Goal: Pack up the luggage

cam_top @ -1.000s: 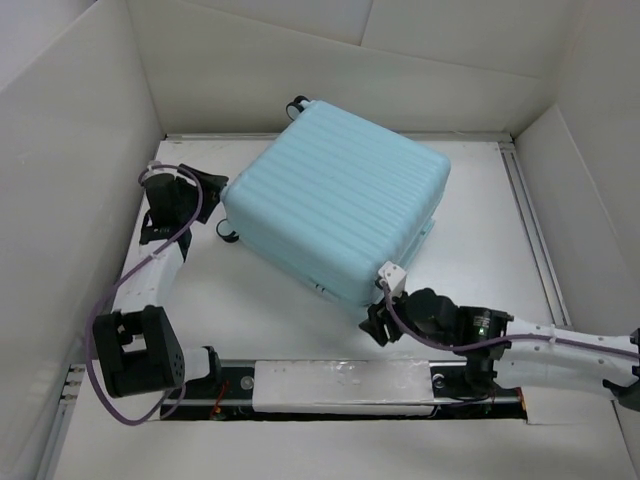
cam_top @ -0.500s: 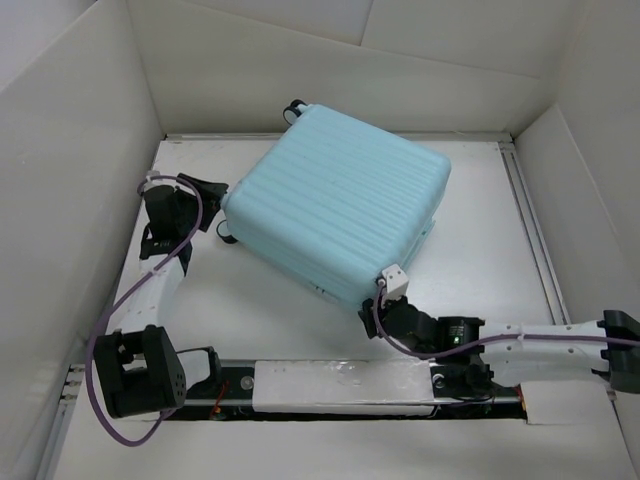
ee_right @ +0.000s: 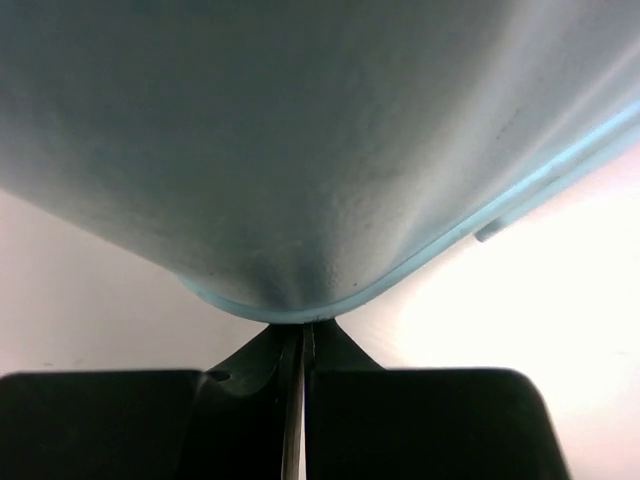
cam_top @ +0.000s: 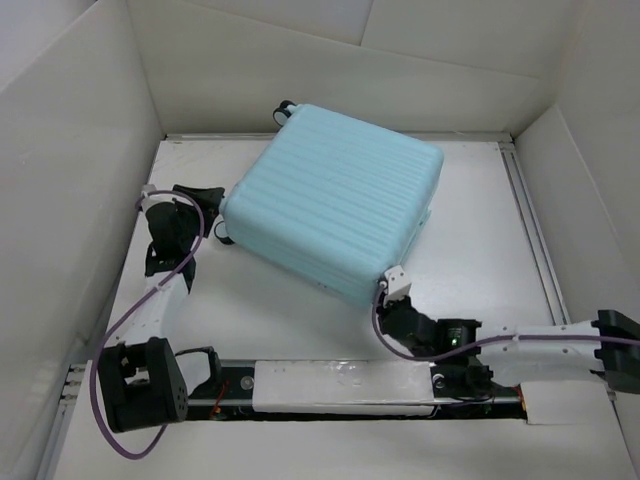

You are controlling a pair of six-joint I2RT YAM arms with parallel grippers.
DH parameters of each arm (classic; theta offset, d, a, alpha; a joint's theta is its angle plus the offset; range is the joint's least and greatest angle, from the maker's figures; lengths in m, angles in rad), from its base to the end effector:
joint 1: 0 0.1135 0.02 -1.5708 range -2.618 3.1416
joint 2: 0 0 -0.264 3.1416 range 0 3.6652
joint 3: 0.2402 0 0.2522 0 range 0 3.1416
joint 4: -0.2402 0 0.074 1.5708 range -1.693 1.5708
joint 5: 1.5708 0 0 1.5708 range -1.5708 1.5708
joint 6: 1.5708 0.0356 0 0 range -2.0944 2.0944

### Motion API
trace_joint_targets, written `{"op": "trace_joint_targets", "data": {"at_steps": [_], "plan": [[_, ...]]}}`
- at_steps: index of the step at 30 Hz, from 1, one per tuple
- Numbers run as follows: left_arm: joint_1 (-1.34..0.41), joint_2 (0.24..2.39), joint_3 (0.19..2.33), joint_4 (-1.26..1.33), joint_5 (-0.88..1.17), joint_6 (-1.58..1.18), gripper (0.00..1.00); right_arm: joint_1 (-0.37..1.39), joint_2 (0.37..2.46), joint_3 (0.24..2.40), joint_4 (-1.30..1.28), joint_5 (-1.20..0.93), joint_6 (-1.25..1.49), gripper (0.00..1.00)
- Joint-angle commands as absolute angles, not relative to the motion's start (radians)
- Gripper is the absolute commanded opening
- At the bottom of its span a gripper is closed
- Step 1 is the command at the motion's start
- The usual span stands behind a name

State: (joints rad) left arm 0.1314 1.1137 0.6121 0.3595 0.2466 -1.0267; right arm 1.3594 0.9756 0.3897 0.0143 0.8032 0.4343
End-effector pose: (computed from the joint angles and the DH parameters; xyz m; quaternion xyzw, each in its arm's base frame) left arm 0.2535 0.0247 0.2699 -0.3429 0.6717 -0.3652 0.5459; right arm 0.0654 0.1826 0.1932 -0.1929 0.8066 0.1304 0.5433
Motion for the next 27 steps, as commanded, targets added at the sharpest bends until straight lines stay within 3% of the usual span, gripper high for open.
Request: {"op": "trace_joint_targets", "data": {"at_steps": [1,5,9,13,18,22,25,27], "plan": [[0.087,1.022,0.537,0.385,0.469,-0.973,0.00,1.198,0.835,0.511,0.195,0.766,0.238,0.00],[0.087,0.980,0.525,0.385,0.479,-0.985,0.00,0.894,0.724,0.580,0.144,0.505,0.138,0.00],[0.087,0.928,0.494,0.385,0.492,-1.009,0.00,0.711,0.724,0.612,0.086,0.251,0.126,0.00],[0.087,0.887,0.471,0.406,0.502,-1.029,0.00,0.755,0.671,0.446,0.086,0.086,0.294,0.00],[0.040,0.851,0.448,0.433,0.485,-1.071,0.00,0.922,0.529,0.172,0.459,0.066,0.576,0.00],[0.040,0.810,0.397,0.474,0.494,-1.098,0.00,0.936,0.610,0.302,0.411,0.087,0.559,0.00],[0.040,0.773,0.388,0.453,0.503,-1.098,0.00,0.859,0.757,0.542,0.232,0.130,0.476,0.00],[0.040,0.753,0.388,0.427,0.503,-1.078,0.00,0.729,0.834,0.686,0.192,0.025,0.413,0.00]]}}
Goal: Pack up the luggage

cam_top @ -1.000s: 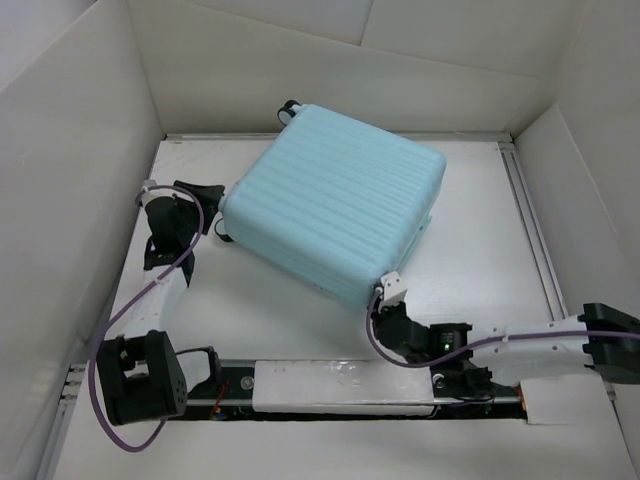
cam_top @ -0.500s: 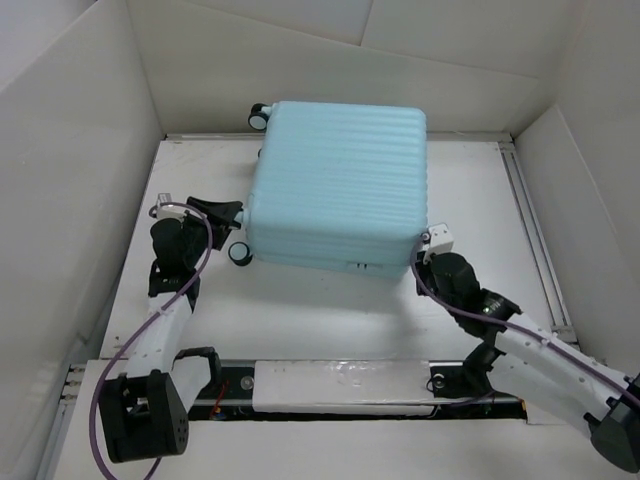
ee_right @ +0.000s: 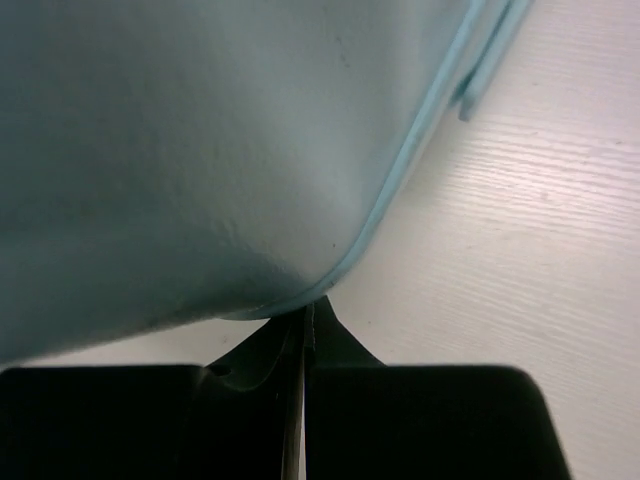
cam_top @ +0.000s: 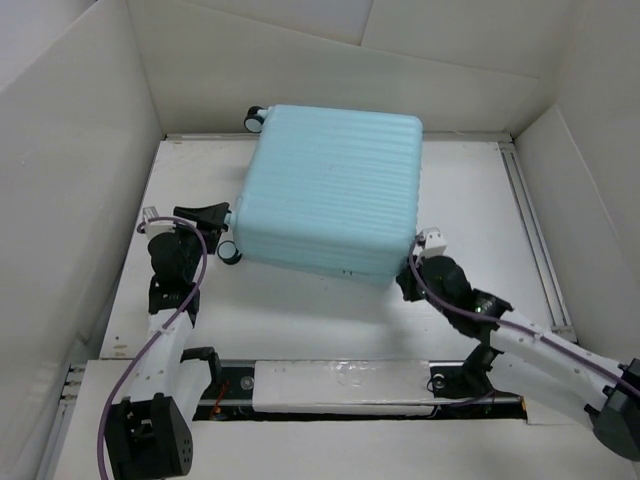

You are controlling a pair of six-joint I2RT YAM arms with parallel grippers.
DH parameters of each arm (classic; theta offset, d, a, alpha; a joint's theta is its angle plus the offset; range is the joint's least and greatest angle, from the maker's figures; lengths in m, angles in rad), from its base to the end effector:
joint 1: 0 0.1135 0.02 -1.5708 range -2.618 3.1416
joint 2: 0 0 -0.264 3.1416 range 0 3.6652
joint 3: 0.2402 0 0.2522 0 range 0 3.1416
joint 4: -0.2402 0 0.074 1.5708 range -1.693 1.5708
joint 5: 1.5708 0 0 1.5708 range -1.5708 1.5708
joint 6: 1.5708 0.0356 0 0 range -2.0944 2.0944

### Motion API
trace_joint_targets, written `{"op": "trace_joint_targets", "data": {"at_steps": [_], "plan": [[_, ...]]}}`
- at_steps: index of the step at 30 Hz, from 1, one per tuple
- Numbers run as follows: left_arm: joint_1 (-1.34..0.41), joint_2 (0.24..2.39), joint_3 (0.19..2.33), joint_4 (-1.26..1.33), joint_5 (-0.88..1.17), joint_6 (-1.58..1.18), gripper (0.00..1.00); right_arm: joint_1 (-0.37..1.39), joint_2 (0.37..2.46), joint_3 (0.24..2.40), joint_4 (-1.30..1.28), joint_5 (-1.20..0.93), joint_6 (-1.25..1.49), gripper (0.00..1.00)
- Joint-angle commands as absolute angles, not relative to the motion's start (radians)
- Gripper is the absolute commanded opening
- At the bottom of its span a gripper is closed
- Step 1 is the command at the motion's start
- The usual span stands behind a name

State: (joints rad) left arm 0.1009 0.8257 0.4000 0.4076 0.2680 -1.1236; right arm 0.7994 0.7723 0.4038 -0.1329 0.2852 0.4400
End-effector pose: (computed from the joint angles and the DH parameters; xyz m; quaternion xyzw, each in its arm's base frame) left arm 0.1971 0.0105 0.2591 -0.3298 0.6324 -0.4229 0.5589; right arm 0.1298 0.1191 0.2135 -0.0810 0.8509 0.1934 0.4816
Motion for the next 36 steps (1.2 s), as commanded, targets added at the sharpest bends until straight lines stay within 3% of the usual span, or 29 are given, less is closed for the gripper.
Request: {"op": "trace_joint_targets", "data": {"at_steps": [1,5,8,11,15,23,24,28,29,31,32,34,36], "plan": [[0.040,0.744,0.402,0.405,0.503,-1.057,0.00,0.692,0.889,0.718,0.154,-0.010,0.399,0.00],[0.069,0.681,0.560,0.148,0.347,-0.896,0.00,0.658,0.875,0.723,0.112,-0.020,0.380,0.00],[0.101,0.637,0.613,0.186,0.325,-0.917,0.00,0.658,0.754,0.596,0.112,-0.011,0.390,0.00],[0.101,0.734,0.715,0.153,0.339,-0.940,0.00,0.658,0.651,0.511,0.071,0.050,0.413,0.00],[0.101,0.801,0.700,0.153,0.350,-0.951,0.00,0.647,0.571,0.541,-0.052,0.078,0.373,0.00],[0.101,0.741,0.609,0.161,0.348,-0.939,0.00,0.647,0.658,0.522,-0.054,0.011,0.337,0.00],[0.101,0.741,0.609,0.128,0.348,-0.911,0.04,0.659,0.658,0.512,-0.054,0.011,0.337,0.00],[0.101,0.678,0.641,0.028,0.304,-0.835,0.34,0.684,0.592,0.486,-0.093,0.121,0.348,0.00],[0.101,0.634,0.659,0.005,0.281,-0.822,0.45,0.684,0.592,0.486,-0.135,0.138,0.348,0.09],[0.101,0.586,0.693,-0.040,0.221,-0.804,0.56,0.684,0.592,0.486,-0.178,0.170,0.316,0.21],[0.101,0.551,0.707,-0.049,0.212,-0.804,0.59,0.684,0.606,0.495,-0.190,0.179,0.316,0.33],[0.101,0.540,0.750,-0.083,0.225,-0.773,0.60,0.684,0.659,0.495,-0.190,0.179,0.289,0.43],[0.101,0.540,0.778,-0.112,0.248,-0.764,0.60,0.684,0.685,0.495,-0.190,0.179,0.288,0.43]]}}
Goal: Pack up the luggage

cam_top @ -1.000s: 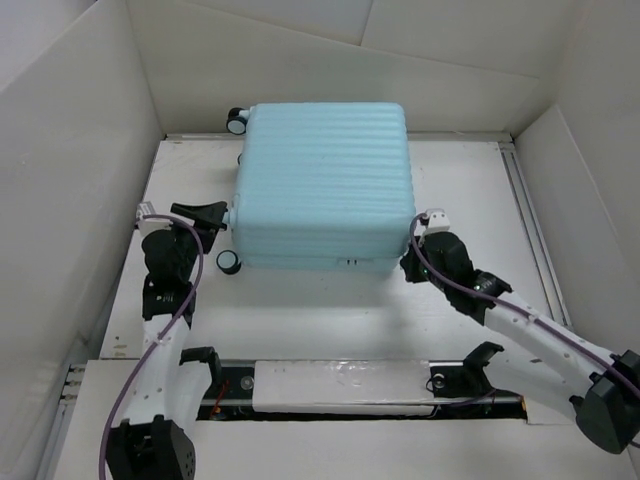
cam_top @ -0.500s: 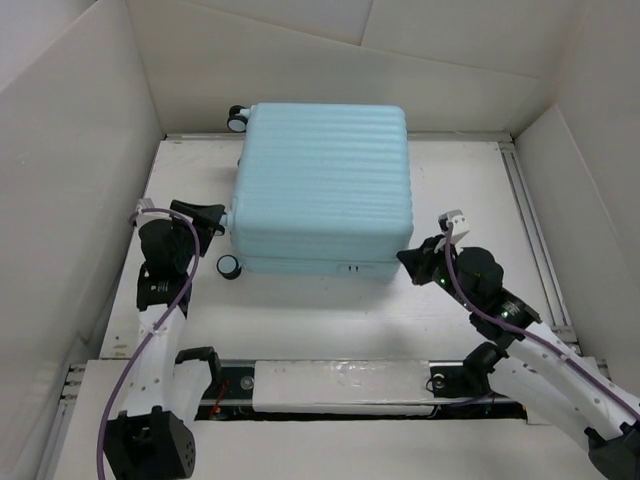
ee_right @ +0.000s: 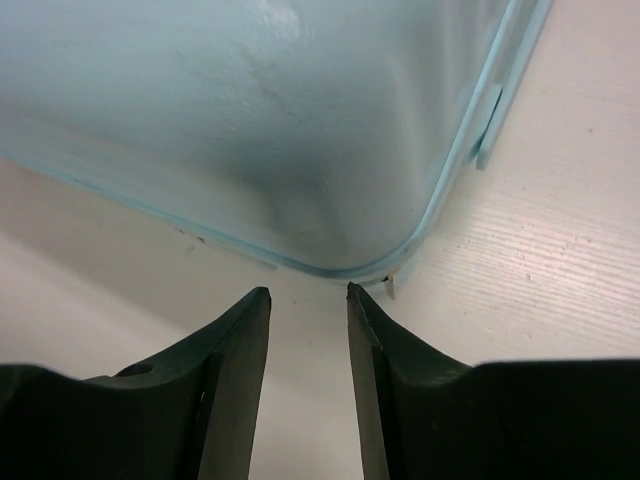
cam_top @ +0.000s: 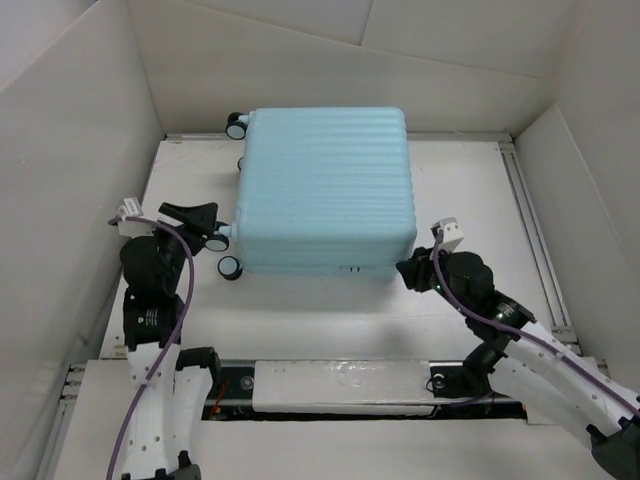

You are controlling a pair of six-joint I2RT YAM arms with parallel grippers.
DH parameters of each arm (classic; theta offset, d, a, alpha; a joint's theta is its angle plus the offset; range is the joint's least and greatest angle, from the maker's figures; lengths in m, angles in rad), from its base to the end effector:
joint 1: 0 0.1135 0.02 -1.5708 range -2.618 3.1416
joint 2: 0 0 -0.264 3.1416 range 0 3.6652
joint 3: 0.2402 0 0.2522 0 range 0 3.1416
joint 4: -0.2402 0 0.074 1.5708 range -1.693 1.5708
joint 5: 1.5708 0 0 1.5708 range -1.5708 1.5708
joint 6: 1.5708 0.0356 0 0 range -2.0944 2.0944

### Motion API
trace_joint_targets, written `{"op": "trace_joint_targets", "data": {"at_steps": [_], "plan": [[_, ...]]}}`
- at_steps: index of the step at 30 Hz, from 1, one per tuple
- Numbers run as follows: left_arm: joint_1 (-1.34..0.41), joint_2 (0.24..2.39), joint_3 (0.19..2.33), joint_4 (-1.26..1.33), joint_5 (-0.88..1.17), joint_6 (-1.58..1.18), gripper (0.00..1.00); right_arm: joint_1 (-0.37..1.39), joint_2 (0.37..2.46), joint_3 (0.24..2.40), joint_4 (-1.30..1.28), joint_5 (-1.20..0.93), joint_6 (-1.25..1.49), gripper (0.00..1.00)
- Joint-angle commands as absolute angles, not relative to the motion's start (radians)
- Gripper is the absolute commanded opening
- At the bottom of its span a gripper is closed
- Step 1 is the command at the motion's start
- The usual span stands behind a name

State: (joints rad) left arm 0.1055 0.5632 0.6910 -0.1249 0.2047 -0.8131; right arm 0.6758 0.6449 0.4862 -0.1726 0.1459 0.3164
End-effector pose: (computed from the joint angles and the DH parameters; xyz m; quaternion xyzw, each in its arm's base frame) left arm 0.1409 0.0076 0.3455 -0.2465 0.6617 -0.3117 0.6358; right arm 0.1309 0.0983 0.2572 -0.1034 0.8064 0.2236 0.5377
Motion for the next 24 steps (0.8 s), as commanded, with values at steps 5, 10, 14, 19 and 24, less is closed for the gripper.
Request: {"op": "trace_joint_targets", "data": {"at_steps": [5,10,14,19,24], "plan": [[0.101,0.581,0.802,-0.121,0.263,-0.755,0.60,0.684,0.647,0.448,-0.153,0.156,0.288,0.44],[0.078,0.527,0.727,-0.043,0.468,-0.764,0.51,0.684,0.656,0.480,-0.140,0.123,0.267,0.48],[0.067,0.431,0.660,-0.067,0.550,-0.724,0.53,0.684,0.814,0.575,-0.082,0.072,0.227,0.48],[0.067,0.403,0.660,-0.095,0.624,-0.658,0.59,0.724,0.888,0.701,-0.067,0.061,0.218,0.47],[0.067,0.565,0.730,-0.043,0.655,-0.644,0.64,0.746,0.868,0.724,-0.067,0.061,0.238,0.47]]}}
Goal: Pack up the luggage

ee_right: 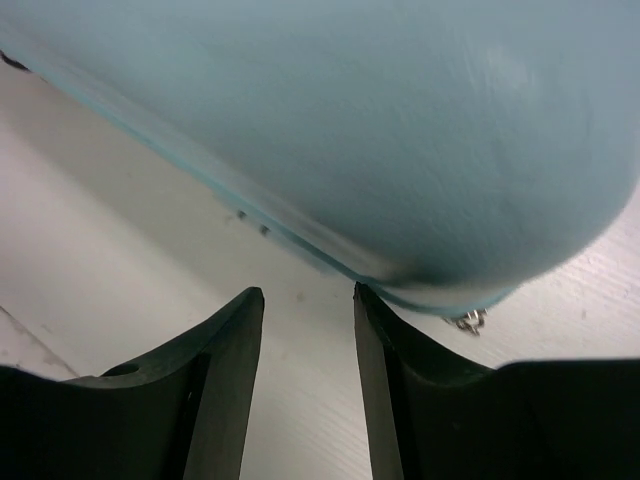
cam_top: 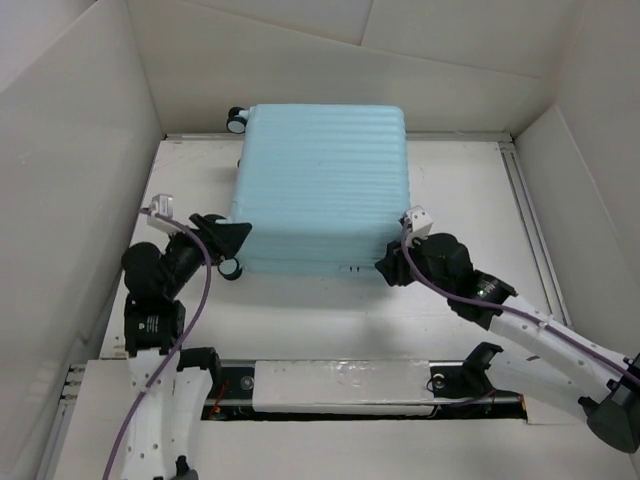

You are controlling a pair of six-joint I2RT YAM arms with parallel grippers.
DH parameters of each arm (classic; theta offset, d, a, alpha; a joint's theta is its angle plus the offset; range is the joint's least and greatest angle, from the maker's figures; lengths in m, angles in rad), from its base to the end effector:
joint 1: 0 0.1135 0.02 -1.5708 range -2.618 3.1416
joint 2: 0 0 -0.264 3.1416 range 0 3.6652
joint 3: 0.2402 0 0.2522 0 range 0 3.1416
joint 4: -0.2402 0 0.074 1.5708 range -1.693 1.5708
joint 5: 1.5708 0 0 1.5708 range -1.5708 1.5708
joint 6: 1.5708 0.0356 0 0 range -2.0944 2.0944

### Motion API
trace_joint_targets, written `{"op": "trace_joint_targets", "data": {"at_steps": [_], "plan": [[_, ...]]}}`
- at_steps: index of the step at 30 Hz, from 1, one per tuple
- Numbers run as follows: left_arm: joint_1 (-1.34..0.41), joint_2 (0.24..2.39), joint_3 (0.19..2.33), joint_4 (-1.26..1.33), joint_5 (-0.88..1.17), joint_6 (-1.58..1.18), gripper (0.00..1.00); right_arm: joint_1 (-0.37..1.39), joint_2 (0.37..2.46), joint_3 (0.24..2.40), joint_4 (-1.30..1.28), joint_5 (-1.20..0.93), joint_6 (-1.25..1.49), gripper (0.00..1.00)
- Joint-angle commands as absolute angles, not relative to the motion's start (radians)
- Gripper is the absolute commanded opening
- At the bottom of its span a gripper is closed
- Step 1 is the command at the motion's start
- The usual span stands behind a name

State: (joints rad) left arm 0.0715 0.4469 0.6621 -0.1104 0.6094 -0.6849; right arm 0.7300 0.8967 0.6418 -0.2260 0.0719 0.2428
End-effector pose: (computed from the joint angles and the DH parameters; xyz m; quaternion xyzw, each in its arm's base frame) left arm 0.1122 -0.0124 0.3493 -0.0285 0.6755 -0.4054 0.6153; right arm 0.1541 0.1345 0.2654 -0.1880 0.8339 0.2150 0.4723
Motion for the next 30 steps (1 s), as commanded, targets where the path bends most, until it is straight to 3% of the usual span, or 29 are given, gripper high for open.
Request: {"op": "trace_joint_targets", "data": {"at_steps": [1,9,12,13,14,16,20,21,26,30], "plan": [[0.067,0.601,0.782,-0.026,0.646,-0.644,0.64,0.746,0.852,0.715,-0.077,0.070,0.250,0.47],[0.067,0.857,1.175,-0.078,0.555,-0.623,0.66,0.755,0.776,0.673,-0.250,0.170,0.273,0.42],[0.067,0.905,1.157,-0.069,0.603,-0.623,0.63,0.755,0.707,0.660,-0.319,0.227,0.273,0.26],[0.031,0.887,1.138,-0.022,0.562,-0.623,0.63,0.755,0.690,0.660,-0.334,0.265,0.273,0.20],[-0.083,0.870,1.126,-0.021,0.496,-0.602,0.63,0.755,0.677,0.637,-0.354,0.284,0.273,0.07],[-0.176,0.934,1.233,-0.142,0.314,-0.513,0.63,0.755,0.655,0.626,-0.366,0.296,0.273,0.02],[-0.351,1.003,1.318,-0.157,0.181,-0.486,0.64,0.755,0.646,0.617,-0.380,0.310,0.298,0.02],[-0.351,0.955,1.295,-0.138,0.195,-0.501,0.64,0.755,0.646,0.608,-0.391,0.310,0.298,0.08],[-0.351,0.841,1.001,-0.019,0.319,-0.526,0.60,0.755,0.620,0.583,-0.330,0.337,0.279,0.16],[-0.351,0.784,0.893,-0.011,0.308,-0.526,0.59,0.746,0.731,0.546,-0.236,0.305,0.238,0.19]]}}
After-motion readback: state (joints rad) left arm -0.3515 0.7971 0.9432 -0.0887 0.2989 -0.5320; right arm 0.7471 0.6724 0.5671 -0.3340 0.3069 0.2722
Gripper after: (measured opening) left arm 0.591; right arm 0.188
